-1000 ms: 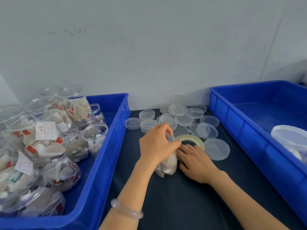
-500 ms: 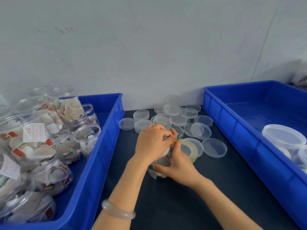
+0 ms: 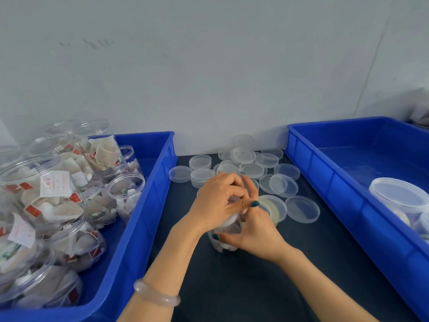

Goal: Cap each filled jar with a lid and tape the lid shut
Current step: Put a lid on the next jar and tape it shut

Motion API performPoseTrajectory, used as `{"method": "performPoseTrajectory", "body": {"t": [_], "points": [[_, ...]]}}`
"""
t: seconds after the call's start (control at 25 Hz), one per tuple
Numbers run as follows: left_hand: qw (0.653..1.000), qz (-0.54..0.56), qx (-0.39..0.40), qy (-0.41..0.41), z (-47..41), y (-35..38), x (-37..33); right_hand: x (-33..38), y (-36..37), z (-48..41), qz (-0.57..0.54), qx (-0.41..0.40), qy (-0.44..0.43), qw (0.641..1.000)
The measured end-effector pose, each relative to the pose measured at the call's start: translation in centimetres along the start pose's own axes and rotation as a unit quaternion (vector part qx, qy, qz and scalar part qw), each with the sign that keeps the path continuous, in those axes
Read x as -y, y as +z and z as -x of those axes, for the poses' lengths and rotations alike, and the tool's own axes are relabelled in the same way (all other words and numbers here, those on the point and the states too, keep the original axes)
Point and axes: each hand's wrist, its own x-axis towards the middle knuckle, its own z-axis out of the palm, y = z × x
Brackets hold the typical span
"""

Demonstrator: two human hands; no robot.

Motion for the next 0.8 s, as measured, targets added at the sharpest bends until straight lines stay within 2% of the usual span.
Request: {"method": "performPoseTrajectory", "body": {"t": [0.08,0.12,0.28,0.4,0.52,0.56,0.64,0.72,0.8], "points": [[0.998,-0.049,0.001,0.036,0.6,0.7,-0.1,-0.2,-0.4,-0.1,-0.097,0.004,-0.004,0.995],[0.994,-0.095,-0.015,0.055,0.9,1.1,-0.1,-0.3,-0.4,0.0,-0.109,0.004,-0.003,0.994],[0.966,-0.183,-0.140,0.114,1.5,2.1,-0.2,-0.1,0.0,0.2,-0.067,0.007,0.010,0.998],[0.968,-0.127,-0.200,0.087,2.2,3.0,-0.5,0.0,0.1,0.3,-0.069,0.004,0.024,0.997],[0.956,0.018,-0.291,0.016,3.4,3.3,0.0,0.6,-1.2,0.0,-0.133,-0.008,0.017,0.991],[0.942,0.051,-0.332,0.005,4.0,3.3,0.4,0.8,-2.2,-0.4,-0.172,-0.050,0.016,0.984],[0.922,0.071,-0.380,-0.036,5.1,3.4,1.3,1.2,-5.6,-2.2,-0.211,-0.198,0.010,0.957],[0.929,0.067,-0.347,-0.114,6.2,3.6,2.3,1.3,-10.6,-4.7,-0.153,-0.361,0.032,0.920],[0.943,0.058,-0.257,-0.203,7.1,4.0,3.1,-0.9,-16.9,-7.2,-0.054,-0.469,0.100,0.876]]}}
